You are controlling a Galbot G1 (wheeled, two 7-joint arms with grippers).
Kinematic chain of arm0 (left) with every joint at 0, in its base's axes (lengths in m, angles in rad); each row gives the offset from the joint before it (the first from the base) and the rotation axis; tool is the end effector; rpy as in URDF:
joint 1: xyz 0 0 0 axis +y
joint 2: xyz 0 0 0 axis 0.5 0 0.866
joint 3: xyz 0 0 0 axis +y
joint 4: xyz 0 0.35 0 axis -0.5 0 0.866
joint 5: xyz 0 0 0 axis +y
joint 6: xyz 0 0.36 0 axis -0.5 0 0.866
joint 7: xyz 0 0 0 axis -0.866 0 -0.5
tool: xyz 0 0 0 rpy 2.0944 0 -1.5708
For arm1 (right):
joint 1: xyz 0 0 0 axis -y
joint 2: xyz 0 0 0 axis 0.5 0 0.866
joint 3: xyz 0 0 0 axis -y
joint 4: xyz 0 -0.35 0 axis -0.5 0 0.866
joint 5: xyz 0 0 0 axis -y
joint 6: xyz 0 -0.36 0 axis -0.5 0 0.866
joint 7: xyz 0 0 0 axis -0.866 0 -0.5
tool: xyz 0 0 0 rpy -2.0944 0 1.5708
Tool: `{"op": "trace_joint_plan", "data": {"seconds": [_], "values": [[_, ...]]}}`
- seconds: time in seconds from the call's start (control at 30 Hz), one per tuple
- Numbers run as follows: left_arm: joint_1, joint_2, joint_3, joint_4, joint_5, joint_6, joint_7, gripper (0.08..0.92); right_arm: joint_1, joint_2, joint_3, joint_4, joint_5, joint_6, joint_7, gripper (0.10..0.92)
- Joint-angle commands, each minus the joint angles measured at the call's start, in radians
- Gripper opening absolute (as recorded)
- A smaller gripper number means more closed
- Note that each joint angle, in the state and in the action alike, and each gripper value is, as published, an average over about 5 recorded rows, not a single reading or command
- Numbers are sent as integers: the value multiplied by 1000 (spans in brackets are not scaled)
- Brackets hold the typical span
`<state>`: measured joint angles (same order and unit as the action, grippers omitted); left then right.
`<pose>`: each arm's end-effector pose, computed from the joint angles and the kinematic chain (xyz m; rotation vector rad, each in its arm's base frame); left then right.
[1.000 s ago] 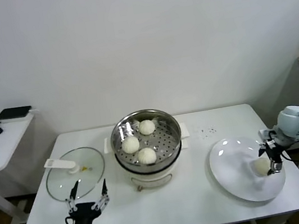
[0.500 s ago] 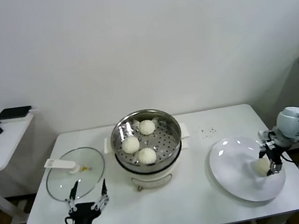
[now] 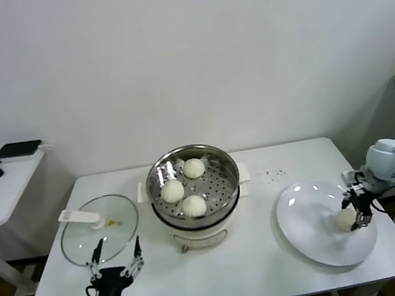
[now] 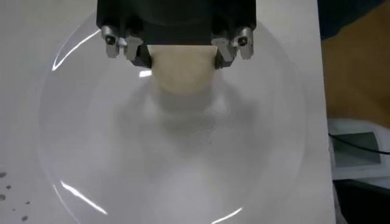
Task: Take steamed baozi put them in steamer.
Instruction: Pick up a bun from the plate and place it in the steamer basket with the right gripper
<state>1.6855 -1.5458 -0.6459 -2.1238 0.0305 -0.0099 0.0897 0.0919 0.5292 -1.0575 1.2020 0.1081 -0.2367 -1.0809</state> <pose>0.1489 0.0414 -0.3096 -0.0063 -3.0560 -0.1786 0.4818 -0.2446 -0.2258 1.1518 -1.3223 1.1183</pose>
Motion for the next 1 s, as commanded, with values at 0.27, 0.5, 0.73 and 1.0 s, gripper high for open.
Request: {"op": "trace_joint_plan", "data": {"seconds": [0.27, 0.5, 0.73, 1.0], "values": [[1, -3, 3, -2, -3, -9, -2, 823, 549, 85, -399, 73, 274, -30, -14, 683], [0, -4, 7, -2, 3, -16, -8, 823, 815, 291, -581, 50, 535, -50, -15, 683], [-5, -1, 7, -1, 2, -19, -11, 823, 921, 520, -638, -55, 753, -54, -14, 681], [-5, 1, -1, -12, 3, -20, -12, 823, 834, 744, -568, -156, 801, -79, 0, 681]]}}
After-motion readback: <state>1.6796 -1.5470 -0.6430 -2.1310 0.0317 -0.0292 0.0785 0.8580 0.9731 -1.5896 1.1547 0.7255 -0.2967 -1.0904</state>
